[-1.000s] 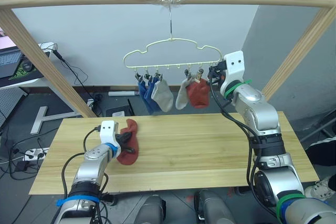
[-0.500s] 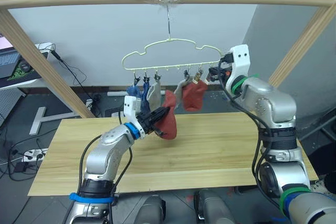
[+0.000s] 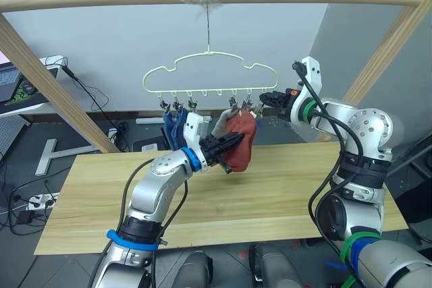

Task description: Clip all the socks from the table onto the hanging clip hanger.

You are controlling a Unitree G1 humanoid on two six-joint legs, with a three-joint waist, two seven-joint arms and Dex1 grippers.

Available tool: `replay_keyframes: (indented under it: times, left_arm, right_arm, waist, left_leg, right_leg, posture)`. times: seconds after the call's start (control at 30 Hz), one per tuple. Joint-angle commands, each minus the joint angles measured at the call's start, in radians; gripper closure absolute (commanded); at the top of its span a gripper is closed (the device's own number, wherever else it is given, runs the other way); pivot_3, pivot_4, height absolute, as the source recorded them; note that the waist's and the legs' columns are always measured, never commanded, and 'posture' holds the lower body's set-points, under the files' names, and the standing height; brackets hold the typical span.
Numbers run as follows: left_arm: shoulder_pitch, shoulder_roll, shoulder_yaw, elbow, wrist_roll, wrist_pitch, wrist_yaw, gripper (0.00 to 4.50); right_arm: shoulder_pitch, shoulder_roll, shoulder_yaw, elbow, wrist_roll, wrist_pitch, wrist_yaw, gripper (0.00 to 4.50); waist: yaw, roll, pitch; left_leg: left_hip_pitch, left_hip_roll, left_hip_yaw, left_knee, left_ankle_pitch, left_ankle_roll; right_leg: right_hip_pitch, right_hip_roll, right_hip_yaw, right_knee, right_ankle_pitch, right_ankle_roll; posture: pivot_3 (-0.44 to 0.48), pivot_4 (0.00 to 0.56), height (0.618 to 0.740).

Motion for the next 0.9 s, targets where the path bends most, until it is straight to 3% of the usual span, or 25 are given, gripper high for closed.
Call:
replay_keyframes:
  times: [0.03, 0.23, 0.9]
  left_arm:
    - [-0.016, -0.006, -0.014, -0.024, -0.002, -0.018, -0.022, 4.46]
    - [0.021, 0.033, -0.041, -0.045, 0.01, -0.01, -0.065, 4.46]
    - [-0.065, -0.012, 0.002, 0.048, 0.029, -0.072, -0.066, 4.46]
  right_arm:
    - [-0.055, 0.024, -0.045, -0.064, 0.048, 0.03, -0.015, 4.5]
    - [-0.067, 0.036, -0.072, -0.077, 0.053, 0.063, -0.033, 4.5]
    - [-0.067, 0.045, -0.086, -0.074, 0.053, 0.096, -0.019, 4.5]
  waist:
    - [-0.004, 0.0, 0.0]
    - [-0.016, 0.0, 0.0]
    - [-0.017, 0.0, 0.0]
  left_leg:
    - [0.0, 0.0, 0.0, 0.0, 0.0, 0.0]
    - [0.0, 0.0, 0.001, 0.0, 0.0, 0.0]
    - [0.0, 0.0, 0.001, 0.0, 0.0, 0.0]
  right_leg:
    - [0.0, 0.0, 0.0, 0.0, 0.0, 0.0]
    - [0.0, 0.0, 0.001, 0.0, 0.0, 0.0]
    - [0.0, 0.001, 0.0, 0.0, 0.0, 0.0]
  posture:
    - [-0.052, 0.167, 0.74]
    - [-0.058, 0.173, 0.74]
    - [-0.056, 0.178, 0.74]
